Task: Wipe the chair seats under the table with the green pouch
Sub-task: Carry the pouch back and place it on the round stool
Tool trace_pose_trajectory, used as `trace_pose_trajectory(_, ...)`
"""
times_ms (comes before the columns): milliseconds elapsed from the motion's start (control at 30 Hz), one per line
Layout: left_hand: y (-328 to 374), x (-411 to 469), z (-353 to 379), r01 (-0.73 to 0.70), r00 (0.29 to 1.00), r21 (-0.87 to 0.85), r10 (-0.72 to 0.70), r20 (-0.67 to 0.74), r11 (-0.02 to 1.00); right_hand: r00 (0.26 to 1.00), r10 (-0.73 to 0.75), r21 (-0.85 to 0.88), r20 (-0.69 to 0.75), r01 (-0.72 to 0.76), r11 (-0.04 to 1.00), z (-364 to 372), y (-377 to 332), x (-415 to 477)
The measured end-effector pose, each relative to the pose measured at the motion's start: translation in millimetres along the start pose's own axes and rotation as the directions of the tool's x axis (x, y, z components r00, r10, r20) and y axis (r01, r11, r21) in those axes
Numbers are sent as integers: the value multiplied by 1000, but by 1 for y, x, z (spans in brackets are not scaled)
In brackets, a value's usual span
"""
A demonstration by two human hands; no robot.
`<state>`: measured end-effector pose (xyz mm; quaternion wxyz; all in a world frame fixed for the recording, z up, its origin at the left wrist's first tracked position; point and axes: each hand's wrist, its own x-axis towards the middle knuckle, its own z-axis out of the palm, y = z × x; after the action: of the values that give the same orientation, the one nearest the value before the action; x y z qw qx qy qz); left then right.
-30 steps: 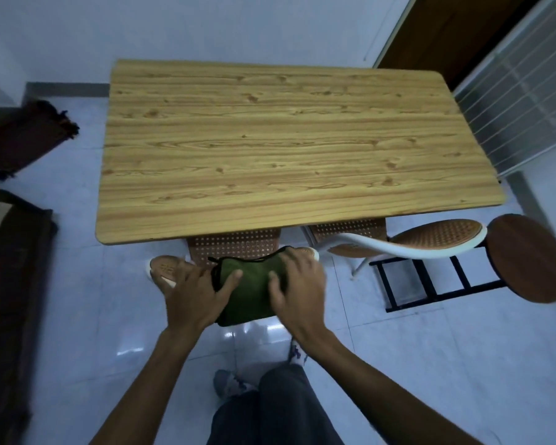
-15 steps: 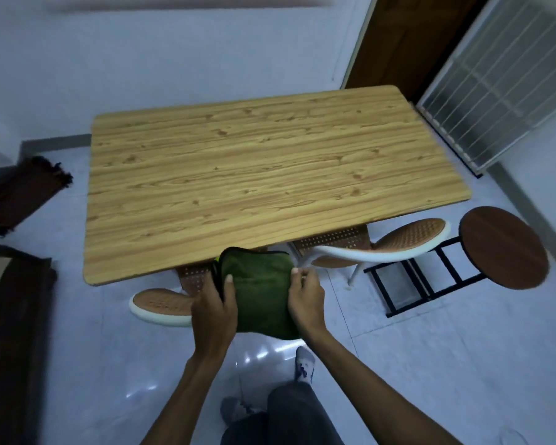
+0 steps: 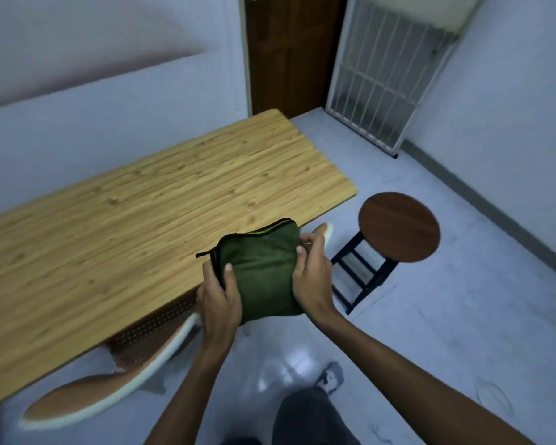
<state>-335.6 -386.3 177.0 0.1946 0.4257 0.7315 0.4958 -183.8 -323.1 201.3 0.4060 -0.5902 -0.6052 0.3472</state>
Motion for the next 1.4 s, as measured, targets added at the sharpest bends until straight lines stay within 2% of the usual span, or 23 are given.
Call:
trace_pose_trajectory(200,79,22,135,-40,997,-59,44,63,997,987,28,20,-159,-25,999,-111,46,85)
trace_pose_trajectory(367,118,36,227,-68,983,-128,89,160,989,958,124,50,-257,-115,992,-179,85,140)
trace_pose_trajectory(567,141,64,322,-101,953,-135,135,272,986,923,180,22,-340,-184,983,-227,132,199)
trace_pose_trajectory(700,154,82,375,-75,942,-149,119,313,986,896,243,49,-371,-243,969,-249,155,245)
trace_pose_trajectory(767,161,87,392,-69,935,-164,121,333,984,893,240,9,-380,-256,967,-259,164,260)
trace_pose_trajectory(1033,171,96,454,-59,932,-142,105,346,988,926,261,-26,-274,-278,960,-286,213,313)
trace_pose_trajectory(1300,152,72,503,92,955,-31,-79,286,995,963,222,-83,-152,-236,968,-295,271,339)
trace_pose_trajectory(1333,147,69,507,133,941,-18,-120,316,991,965,235,-91,-115,-246,965,-297,278,341)
trace_pose_trajectory(1400,138,68,514,279,848,-27,-233,476,960,951,306,-122,38,-299,946,-301,295,346)
